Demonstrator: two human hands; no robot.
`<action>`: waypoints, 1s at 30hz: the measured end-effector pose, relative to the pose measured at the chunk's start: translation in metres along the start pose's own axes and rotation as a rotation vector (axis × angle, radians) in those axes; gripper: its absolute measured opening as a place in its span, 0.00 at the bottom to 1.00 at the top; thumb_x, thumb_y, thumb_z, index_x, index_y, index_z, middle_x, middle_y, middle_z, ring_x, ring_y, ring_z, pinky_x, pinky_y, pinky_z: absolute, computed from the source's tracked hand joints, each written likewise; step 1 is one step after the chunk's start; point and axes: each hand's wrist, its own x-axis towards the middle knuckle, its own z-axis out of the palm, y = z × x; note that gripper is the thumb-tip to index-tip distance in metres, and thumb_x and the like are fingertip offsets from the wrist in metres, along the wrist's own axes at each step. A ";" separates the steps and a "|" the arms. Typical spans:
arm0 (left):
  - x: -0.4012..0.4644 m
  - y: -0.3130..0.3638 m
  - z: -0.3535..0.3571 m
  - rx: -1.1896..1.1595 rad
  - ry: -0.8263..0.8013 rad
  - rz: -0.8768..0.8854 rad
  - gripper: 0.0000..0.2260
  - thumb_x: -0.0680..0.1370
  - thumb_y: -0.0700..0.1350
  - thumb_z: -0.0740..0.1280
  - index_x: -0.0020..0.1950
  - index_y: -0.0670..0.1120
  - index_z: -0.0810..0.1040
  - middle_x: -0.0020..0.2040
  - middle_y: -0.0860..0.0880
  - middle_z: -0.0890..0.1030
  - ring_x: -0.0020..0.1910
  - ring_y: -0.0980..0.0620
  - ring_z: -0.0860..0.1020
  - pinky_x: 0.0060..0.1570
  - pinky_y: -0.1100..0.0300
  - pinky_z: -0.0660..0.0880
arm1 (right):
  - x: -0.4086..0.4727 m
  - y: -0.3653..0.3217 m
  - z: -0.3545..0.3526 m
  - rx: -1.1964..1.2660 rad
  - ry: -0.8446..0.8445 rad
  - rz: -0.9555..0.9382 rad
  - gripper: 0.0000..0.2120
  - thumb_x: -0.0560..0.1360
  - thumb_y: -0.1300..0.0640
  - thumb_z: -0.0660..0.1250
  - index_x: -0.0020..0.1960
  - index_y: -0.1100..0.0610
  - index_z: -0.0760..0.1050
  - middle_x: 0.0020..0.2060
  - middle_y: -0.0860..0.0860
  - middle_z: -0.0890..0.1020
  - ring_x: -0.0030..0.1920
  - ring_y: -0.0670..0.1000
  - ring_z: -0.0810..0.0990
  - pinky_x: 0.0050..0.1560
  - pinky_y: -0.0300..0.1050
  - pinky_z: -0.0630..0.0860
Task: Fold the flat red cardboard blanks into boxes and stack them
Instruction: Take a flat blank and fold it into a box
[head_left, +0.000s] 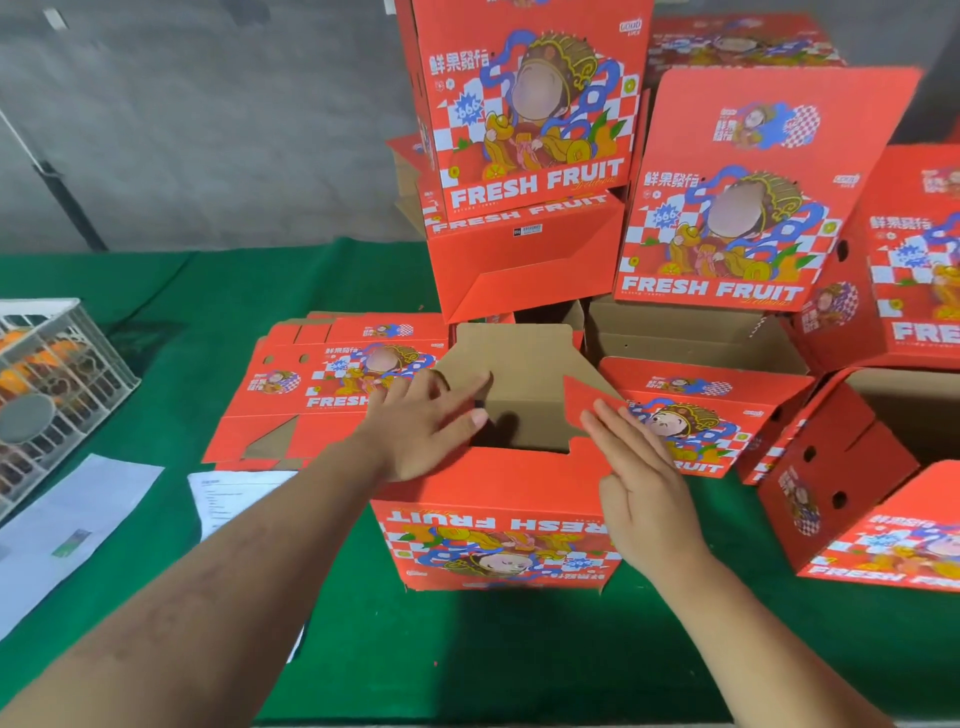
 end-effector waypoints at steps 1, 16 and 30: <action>0.005 0.002 0.001 -0.030 0.015 -0.023 0.33 0.76 0.76 0.39 0.81 0.72 0.43 0.64 0.48 0.68 0.66 0.42 0.68 0.70 0.43 0.61 | -0.002 0.001 0.000 0.004 -0.009 -0.004 0.28 0.75 0.60 0.55 0.74 0.55 0.74 0.76 0.49 0.71 0.79 0.51 0.65 0.80 0.52 0.59; -0.012 0.003 0.018 -1.062 0.276 -0.063 0.20 0.77 0.68 0.63 0.39 0.53 0.74 0.38 0.61 0.79 0.41 0.59 0.75 0.48 0.58 0.71 | 0.040 -0.014 -0.004 0.220 -0.242 0.614 0.42 0.64 0.21 0.61 0.74 0.37 0.63 0.72 0.45 0.59 0.75 0.53 0.60 0.74 0.57 0.63; -0.018 0.028 0.031 0.088 0.000 -0.429 0.52 0.61 0.83 0.65 0.80 0.61 0.60 0.77 0.49 0.65 0.75 0.40 0.65 0.69 0.35 0.58 | 0.037 -0.019 0.015 -0.348 -0.457 0.468 0.47 0.66 0.29 0.75 0.76 0.42 0.57 0.66 0.49 0.61 0.69 0.59 0.64 0.58 0.57 0.74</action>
